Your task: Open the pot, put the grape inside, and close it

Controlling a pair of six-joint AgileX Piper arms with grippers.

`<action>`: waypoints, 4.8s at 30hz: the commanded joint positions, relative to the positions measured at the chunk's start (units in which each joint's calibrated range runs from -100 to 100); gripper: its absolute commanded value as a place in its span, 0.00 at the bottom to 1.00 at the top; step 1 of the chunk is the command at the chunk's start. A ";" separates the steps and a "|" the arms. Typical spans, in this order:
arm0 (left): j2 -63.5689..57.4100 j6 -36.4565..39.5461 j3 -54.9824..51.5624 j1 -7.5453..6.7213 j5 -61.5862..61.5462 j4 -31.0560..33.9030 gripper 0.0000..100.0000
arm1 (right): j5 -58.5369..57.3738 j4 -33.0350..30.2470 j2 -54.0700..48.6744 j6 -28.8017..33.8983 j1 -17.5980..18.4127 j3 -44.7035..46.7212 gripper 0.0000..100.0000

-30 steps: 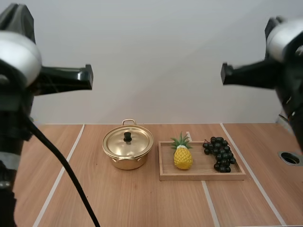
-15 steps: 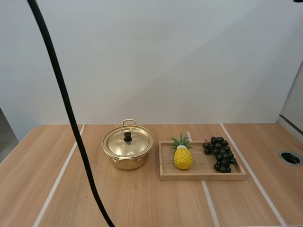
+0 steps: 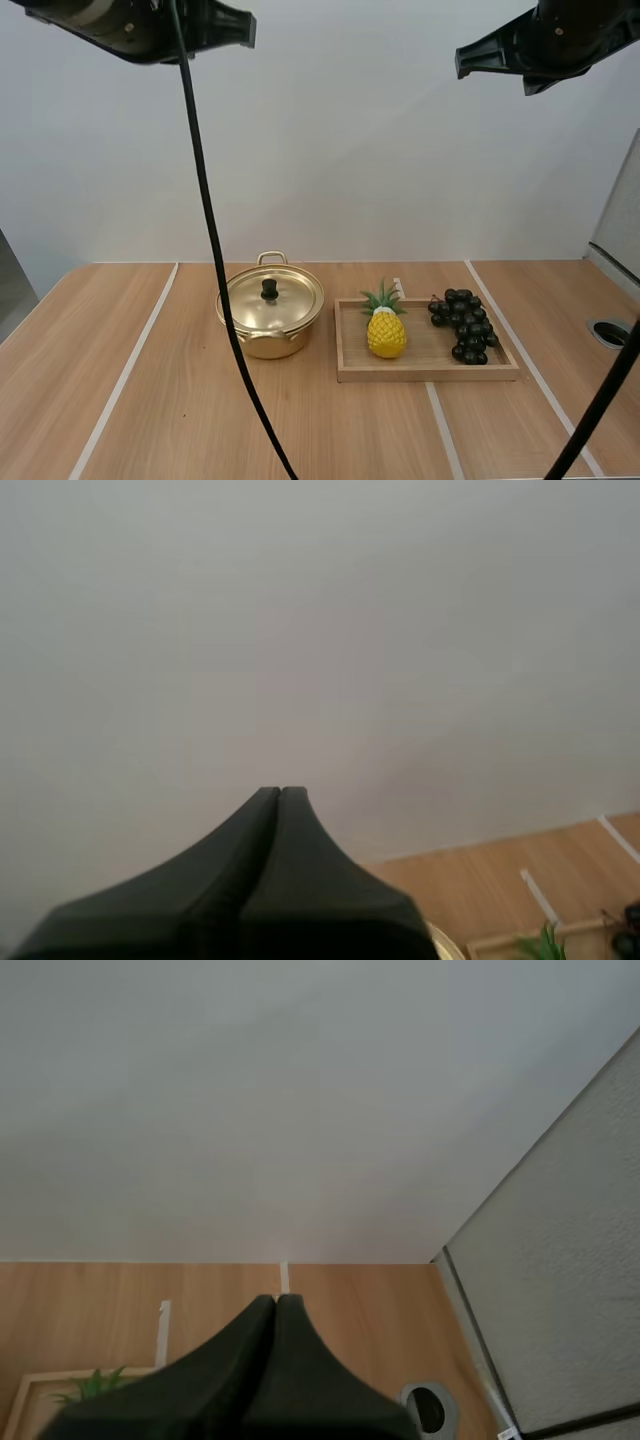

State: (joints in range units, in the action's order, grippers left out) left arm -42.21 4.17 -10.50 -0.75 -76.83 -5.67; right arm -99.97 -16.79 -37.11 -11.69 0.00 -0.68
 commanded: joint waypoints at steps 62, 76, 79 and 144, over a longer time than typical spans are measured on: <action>11.32 -11.84 -7.44 0.02 -12.01 -9.92 1.00 | -0.03 -7.01 -0.20 11.69 -0.20 23.92 0.96; 17.97 -15.42 -18.99 0.02 -3.14 -10.59 1.00 | -0.03 -7.16 -0.20 11.60 -0.20 23.92 0.96; 19.21 -16.25 -20.55 0.02 -1.31 -10.93 1.00 | -0.03 -7.27 -0.20 11.30 -0.20 23.92 1.00; 41.56 -30.58 -24.97 -0.05 17.77 -20.70 0.02 | -0.03 -5.41 -0.20 10.22 -0.20 23.92 1.00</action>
State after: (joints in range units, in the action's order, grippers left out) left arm -0.52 -27.29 -35.37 -0.75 -60.37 -25.12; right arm -100.00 -21.89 -36.95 -1.21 0.00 23.07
